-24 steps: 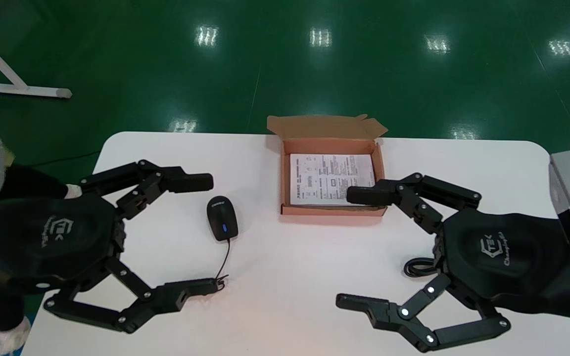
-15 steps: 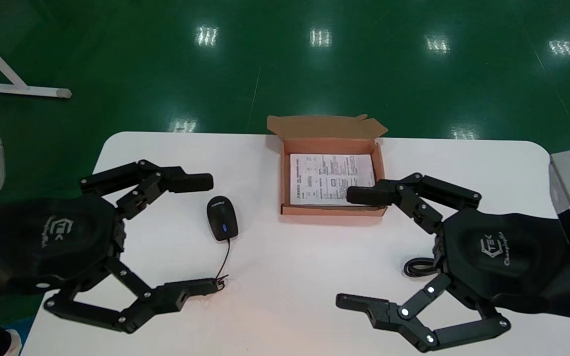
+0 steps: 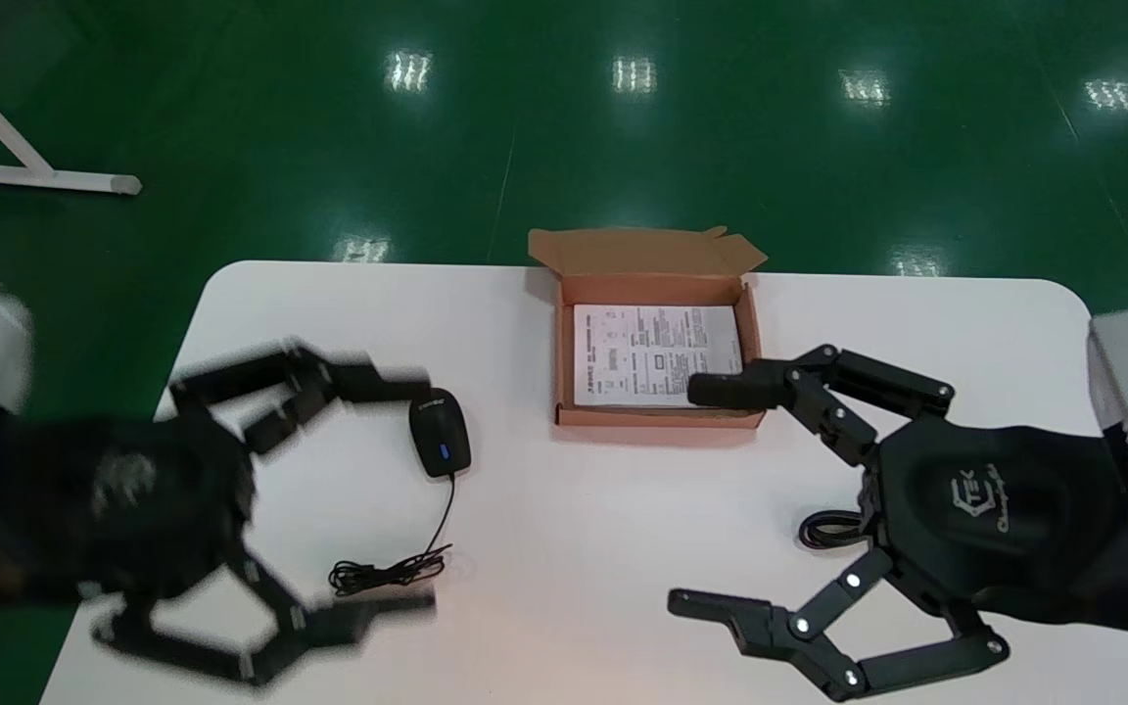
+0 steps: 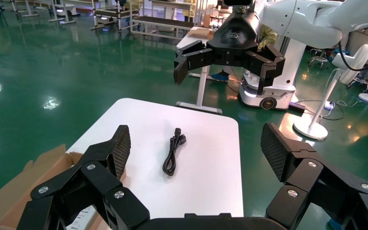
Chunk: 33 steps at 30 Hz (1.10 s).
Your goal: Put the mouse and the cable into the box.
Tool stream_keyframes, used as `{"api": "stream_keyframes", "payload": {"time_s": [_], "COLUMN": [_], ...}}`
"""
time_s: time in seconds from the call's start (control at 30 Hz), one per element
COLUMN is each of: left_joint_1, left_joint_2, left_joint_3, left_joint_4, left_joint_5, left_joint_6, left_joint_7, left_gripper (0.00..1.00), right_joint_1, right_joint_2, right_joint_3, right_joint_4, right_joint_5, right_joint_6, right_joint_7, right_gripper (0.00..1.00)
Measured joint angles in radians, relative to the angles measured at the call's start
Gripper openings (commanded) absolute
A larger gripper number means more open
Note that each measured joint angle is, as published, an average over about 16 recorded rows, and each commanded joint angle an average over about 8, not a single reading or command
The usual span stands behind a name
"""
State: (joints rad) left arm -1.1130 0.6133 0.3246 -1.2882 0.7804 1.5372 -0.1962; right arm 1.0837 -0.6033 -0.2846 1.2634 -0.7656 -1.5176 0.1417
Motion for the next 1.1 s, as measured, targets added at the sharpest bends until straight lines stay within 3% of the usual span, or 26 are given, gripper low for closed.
{"api": "stream_keyframes", "payload": {"time_s": [0.2,0.47,0.8,1.1], "left_joint_1": [-0.080,-0.225,-0.377,-0.460], "left_joint_2": [0.012,0.071,0.228,0.364], "left_joint_3": [0.079,0.229,0.429,0.549], "left_joint_4": [0.029,0.161,0.498,0.834], "left_joint_5": [0.100,0.296,0.519,0.611], "left_joint_6": [0.032,0.048,0.045,0.039], "left_joint_7": [0.012,0.103,0.343,0.570], "left_gripper": [1.00,1.00,1.00,1.00], "right_joint_1": [0.034,0.113,0.243,0.362], "right_joint_2": [0.012,0.023,-0.016,-0.094], "right_joint_3": [-0.026,-0.098,-0.208,-0.286], "right_joint_4": [-0.061,-0.225,-0.525,-0.809], "right_joint_5": [-0.085,-0.276,-0.552,-0.729], "right_joint_6": [-0.033,-0.051,-0.021,0.017], "right_joint_7": [-0.108,-0.330,-0.629,-0.850], "right_gripper": [1.00,1.00,1.00,1.00]}}
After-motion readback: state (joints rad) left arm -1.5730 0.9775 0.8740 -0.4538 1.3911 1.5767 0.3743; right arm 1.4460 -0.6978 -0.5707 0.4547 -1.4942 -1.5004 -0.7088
